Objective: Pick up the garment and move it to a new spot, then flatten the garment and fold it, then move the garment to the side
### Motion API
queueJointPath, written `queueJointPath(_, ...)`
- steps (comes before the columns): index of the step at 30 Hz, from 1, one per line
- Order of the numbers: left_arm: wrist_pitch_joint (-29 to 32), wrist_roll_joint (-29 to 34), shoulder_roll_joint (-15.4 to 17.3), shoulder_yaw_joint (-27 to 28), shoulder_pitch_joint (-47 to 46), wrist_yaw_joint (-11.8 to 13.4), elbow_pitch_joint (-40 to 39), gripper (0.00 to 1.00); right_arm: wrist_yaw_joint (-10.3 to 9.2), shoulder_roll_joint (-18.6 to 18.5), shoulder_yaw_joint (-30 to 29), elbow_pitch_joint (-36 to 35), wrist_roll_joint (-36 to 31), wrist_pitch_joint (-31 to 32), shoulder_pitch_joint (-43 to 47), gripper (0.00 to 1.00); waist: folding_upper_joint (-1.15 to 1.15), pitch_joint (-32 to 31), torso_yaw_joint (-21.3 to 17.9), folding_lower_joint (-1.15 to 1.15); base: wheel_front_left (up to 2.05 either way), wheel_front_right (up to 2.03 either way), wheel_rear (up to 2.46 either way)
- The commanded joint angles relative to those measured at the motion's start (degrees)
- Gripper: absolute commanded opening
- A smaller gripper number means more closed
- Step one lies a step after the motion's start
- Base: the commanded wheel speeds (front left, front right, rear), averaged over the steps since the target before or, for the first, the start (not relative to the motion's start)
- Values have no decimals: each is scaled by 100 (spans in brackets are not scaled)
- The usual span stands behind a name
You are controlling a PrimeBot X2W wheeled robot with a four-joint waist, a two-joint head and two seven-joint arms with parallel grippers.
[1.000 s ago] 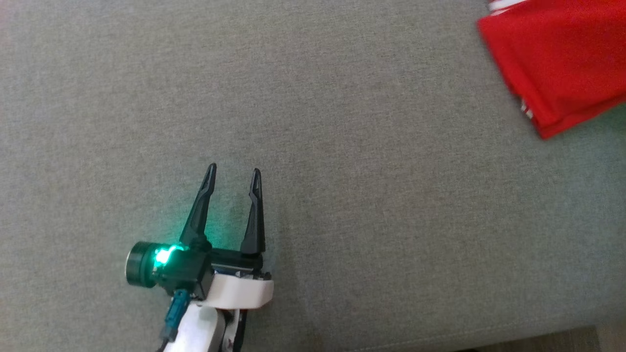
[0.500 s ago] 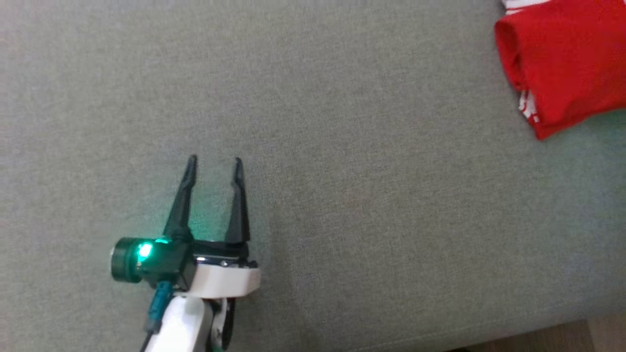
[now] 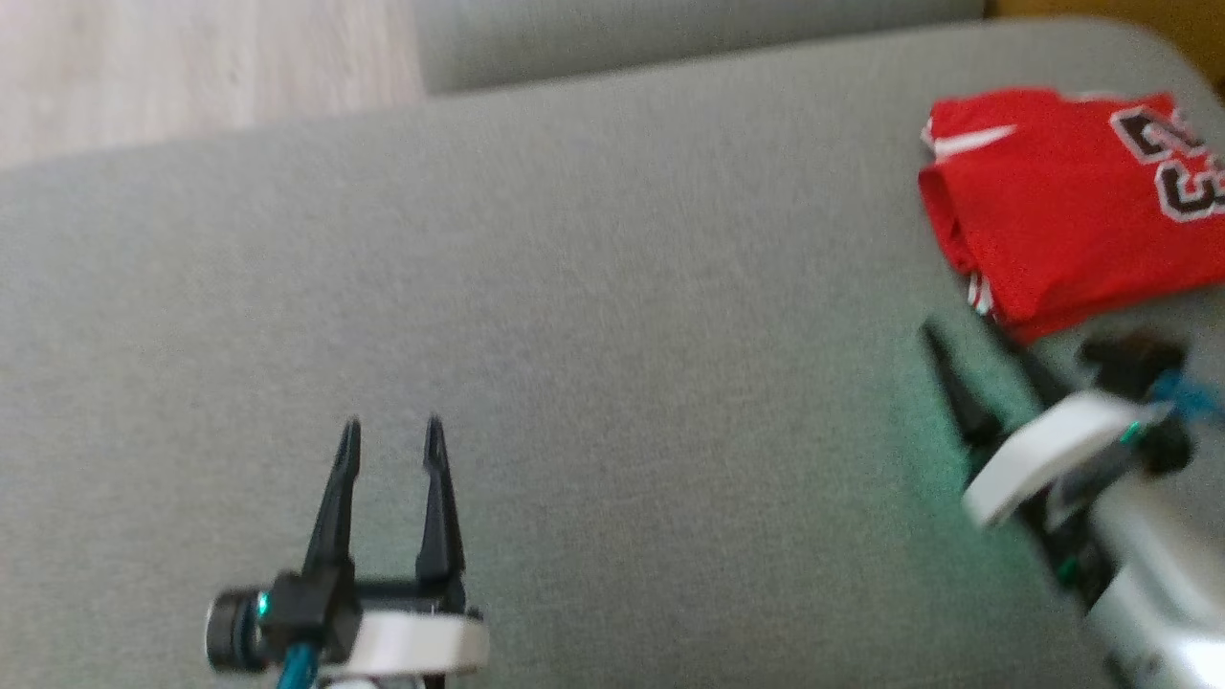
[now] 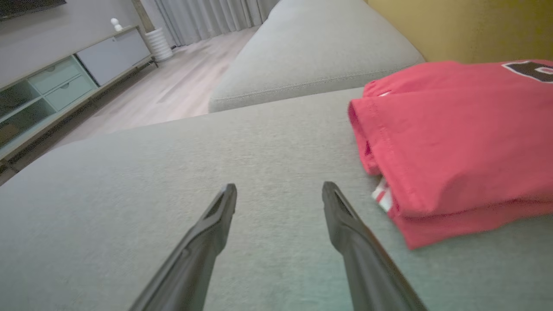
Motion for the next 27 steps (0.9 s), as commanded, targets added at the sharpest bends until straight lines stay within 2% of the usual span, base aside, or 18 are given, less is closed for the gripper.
queueJointPath(1, -38, -59, -13, 224, 163, 75, -242, 100, -5, 133, 113, -105, -313, -435, 250, 100, 0, -562, 132, 2, 0, 0, 0)
queueJointPath(6, -38, -77, -13, 331, 664, 186, -472, 100, -5, 717, -158, -98, -1231, -943, 850, 100, 0, -820, 94, 2, 0, 0, 0)
queueJointPath(10, -38, -22, -13, 398, 936, 185, -663, 100, -5, 1169, -874, -1004, -2252, -962, 1463, 100, 0, -947, 39, 2, 0, 0, 0)
queueJointPath(11, -38, -22, -13, 398, 936, 185, -663, 100, -5, 1169, -874, -1004, -2252, -962, 1463, 100, 0, -947, 39, 2, 0, 0, 0)
queueJointPath(14, -38, 23, -13, 465, 1099, 174, -771, 100, -5, 1463, -1272, -1670, -2735, -963, 1998, 100, 0, -1023, 19, 2, 0, 0, 0)
queueJointPath(19, -38, 82, -13, 542, 1302, 167, -896, 100, -5, 1688, -1549, -2153, -2945, -964, 2488, 100, 0, -1104, 5, 2, 0, 0, 0)
queueJointPath(27, -38, 90, -13, 506, 1447, 175, -861, 100, -5, 1755, -1760, -2308, -2994, -965, 2615, 100, 0, -1192, 69, 2, 0, 0, 0)
